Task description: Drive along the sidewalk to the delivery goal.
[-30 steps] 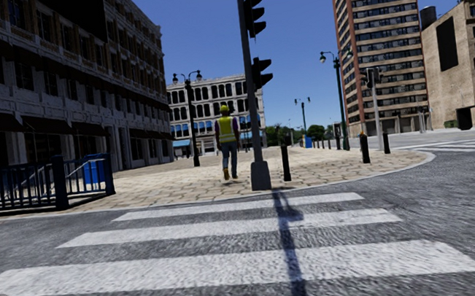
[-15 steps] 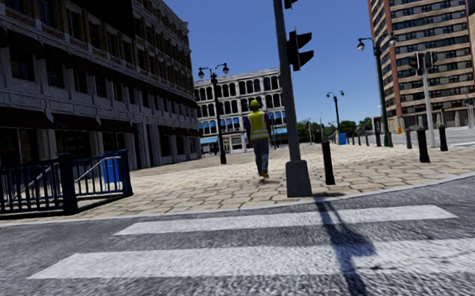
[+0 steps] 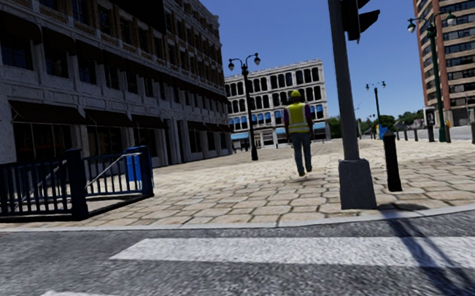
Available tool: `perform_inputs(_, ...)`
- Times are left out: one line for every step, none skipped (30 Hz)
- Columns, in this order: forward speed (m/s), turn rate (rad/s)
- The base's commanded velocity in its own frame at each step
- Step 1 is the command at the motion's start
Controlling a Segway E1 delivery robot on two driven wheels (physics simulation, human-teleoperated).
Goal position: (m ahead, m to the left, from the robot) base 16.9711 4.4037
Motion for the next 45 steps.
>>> perform_inputs(1.83,0.4)
perform_inputs(1.83,0.4)
perform_inputs(1.83,0.4)
perform_inputs(1.83,0.4)
perform_inputs(1.83,0.4)
perform_inputs(1.83,0.4)
perform_inputs(1.83,0.38)
perform_inputs(1.83,0.17)
perform_inputs(1.83,0.17)
perform_inputs(1.83,0.0)
perform_inputs(1.83,0.0)
perform_inputs(1.83,0.0)
perform_inputs(1.83,0.0)
perform_inputs(1.83,0.0)
perform_inputs(1.83,0.0)
perform_inputs(1.83,0.0)
perform_inputs(1.83,0.0)
perform_inputs(1.83,0.0)
perform_inputs(1.83,0.0)
perform_inputs(1.83,0.0)
perform_inputs(1.83,0.0)
perform_inputs(1.83,-0.46)
perform_inputs(1.83,-0.59)
perform_inputs(1.83,-0.62)
perform_inputs(1.83,-0.7)
perform_inputs(1.83,-0.87)
perform_inputs(1.83,-0.94)
perform_inputs(1.83,-1.02)
perform_inputs(1.83,-1.02)
perform_inputs(1.83,-1.05)
perform_inputs(1.83,-1.05)
perform_inputs(1.83,-1.05)
perform_inputs(1.83,-1.05)
perform_inputs(1.83,-0.6)
perform_inputs(1.83,-0.6)
perform_inputs(1.83,-0.1)
perform_inputs(1.83,-0.04)
perform_inputs(1.83,0.0)
perform_inputs(1.83,0.0)
perform_inputs(1.83,0.0)
perform_inputs(1.83,0.0)
perform_inputs(1.83,0.0)
perform_inputs(1.83,0.0)
perform_inputs(1.83,0.0)
perform_inputs(1.83,0.0)
